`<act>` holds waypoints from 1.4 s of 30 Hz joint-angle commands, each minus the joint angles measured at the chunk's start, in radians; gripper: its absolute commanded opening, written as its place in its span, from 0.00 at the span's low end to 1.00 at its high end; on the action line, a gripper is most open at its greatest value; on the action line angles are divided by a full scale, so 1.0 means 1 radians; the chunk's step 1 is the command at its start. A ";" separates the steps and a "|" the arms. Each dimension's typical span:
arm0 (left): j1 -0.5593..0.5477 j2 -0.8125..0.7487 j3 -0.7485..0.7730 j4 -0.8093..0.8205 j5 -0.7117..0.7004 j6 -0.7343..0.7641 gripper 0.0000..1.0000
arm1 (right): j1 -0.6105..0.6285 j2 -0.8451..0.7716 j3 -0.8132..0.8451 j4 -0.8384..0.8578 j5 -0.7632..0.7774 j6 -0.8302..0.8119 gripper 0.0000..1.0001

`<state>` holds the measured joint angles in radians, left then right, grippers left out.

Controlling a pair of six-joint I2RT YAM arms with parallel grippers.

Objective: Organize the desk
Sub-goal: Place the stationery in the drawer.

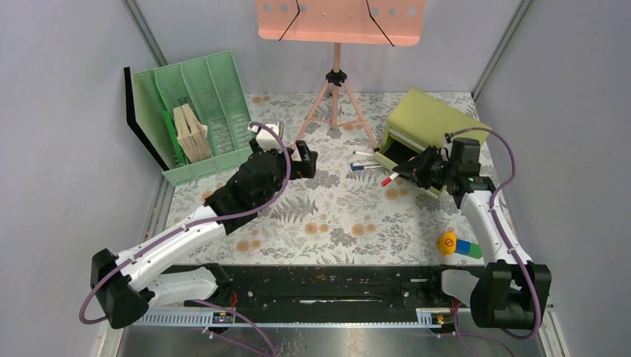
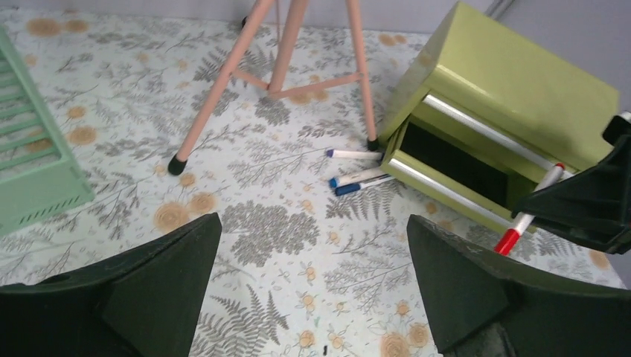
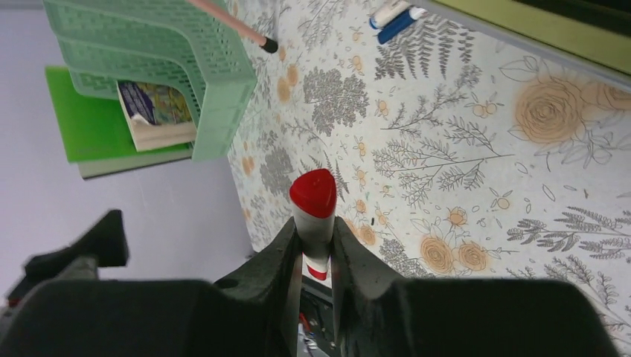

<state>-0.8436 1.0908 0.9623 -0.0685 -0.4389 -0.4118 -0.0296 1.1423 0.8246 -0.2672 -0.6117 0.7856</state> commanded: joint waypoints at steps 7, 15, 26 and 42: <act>0.001 -0.075 -0.149 0.157 -0.072 -0.119 0.99 | -0.036 0.015 -0.092 0.087 0.069 0.256 0.00; 0.001 -0.147 -0.343 0.412 -0.060 -0.201 0.99 | -0.054 0.065 -0.120 0.153 0.162 0.408 0.00; 0.001 -0.090 -0.327 0.433 0.058 -0.227 0.99 | -0.066 0.141 -0.159 0.386 0.316 0.750 0.00; 0.001 0.001 -0.310 0.534 0.205 -0.249 0.99 | -0.083 0.125 -0.227 0.444 0.452 0.931 0.10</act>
<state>-0.8440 1.0821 0.6075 0.3683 -0.3061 -0.6563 -0.0982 1.2804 0.6193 0.1287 -0.2222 1.6478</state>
